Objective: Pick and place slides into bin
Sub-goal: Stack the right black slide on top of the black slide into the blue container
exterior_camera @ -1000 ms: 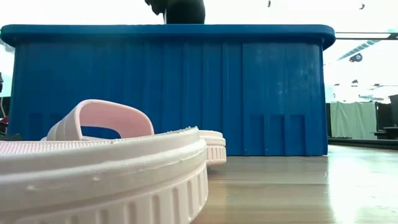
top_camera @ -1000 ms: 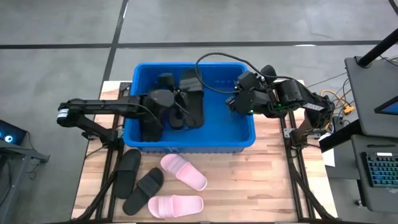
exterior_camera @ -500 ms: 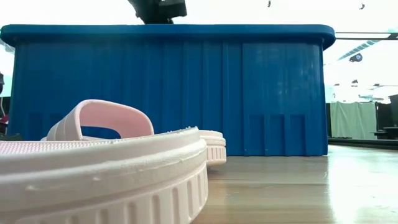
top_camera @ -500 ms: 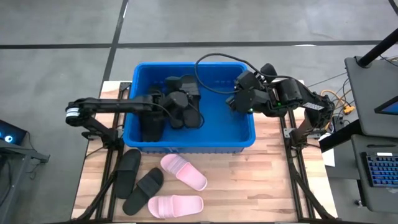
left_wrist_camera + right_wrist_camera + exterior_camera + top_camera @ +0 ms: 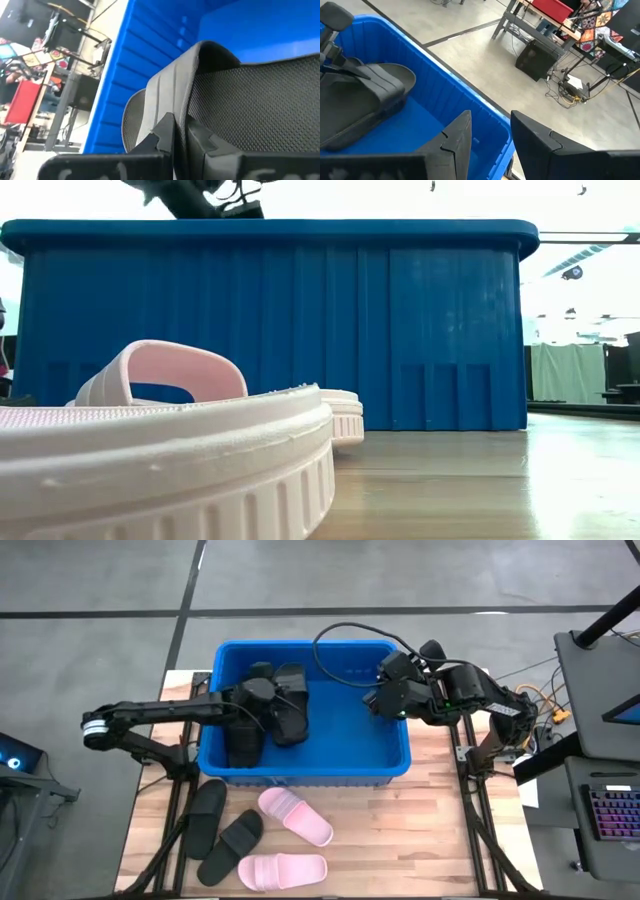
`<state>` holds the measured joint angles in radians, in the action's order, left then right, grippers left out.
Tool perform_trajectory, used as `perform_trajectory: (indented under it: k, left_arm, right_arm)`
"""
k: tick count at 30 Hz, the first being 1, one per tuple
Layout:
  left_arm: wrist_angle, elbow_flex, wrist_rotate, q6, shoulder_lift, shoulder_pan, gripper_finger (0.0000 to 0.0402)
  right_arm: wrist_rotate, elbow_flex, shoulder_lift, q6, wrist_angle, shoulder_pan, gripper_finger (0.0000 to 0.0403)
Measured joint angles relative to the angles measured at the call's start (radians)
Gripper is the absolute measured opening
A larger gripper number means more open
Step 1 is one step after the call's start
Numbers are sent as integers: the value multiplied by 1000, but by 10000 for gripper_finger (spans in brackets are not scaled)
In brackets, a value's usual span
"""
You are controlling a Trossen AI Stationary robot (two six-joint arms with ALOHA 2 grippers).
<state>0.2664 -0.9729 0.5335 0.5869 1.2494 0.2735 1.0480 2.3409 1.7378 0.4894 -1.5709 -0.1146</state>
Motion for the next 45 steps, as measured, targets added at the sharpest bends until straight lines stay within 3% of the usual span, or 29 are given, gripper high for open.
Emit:
perform_trajectory:
  k: [11,22,45]
  left_arm:
    - [-247,195,3,33,12,67,0]
    - [-256,248,11,108,18,110,0]
    - [-214,258,-1,107,90,157,0]
  right_arm:
    - [0,-1,0,7,0,0,128]
    - [0,-1,0,33,0,0,128]
    - [0,-1,0,34,0,11,127]
